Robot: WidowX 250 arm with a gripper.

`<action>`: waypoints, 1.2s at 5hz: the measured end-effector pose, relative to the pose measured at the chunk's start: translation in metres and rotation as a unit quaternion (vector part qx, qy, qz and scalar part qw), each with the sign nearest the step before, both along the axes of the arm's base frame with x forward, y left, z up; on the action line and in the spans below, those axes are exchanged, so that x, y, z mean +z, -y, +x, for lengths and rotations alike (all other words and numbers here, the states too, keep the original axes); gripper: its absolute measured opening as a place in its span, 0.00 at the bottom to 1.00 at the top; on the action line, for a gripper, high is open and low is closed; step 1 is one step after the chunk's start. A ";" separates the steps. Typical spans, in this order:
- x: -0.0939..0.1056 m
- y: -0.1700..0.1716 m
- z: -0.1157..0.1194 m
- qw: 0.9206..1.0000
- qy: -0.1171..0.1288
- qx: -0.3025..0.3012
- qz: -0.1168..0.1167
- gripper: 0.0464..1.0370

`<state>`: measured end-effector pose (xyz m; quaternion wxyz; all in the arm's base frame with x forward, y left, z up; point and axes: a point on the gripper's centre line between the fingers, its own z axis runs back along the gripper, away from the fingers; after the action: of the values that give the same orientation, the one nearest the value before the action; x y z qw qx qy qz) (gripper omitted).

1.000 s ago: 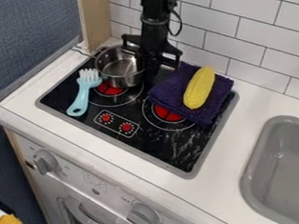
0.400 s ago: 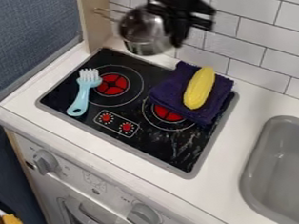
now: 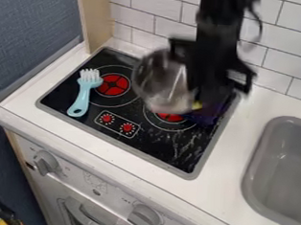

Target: Move silver pot to the bottom of the right of the right side of the burner

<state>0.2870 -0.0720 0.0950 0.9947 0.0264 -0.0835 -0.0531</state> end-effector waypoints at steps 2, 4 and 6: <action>-0.041 0.008 -0.012 0.999 -0.034 0.009 0.005 0.03; -0.089 0.018 -0.007 0.996 -0.087 0.018 0.016 0.03; -0.090 0.020 -0.004 0.996 -0.088 0.022 0.015 0.24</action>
<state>0.2825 -0.0922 0.0052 0.9986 0.0388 0.0054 -0.0346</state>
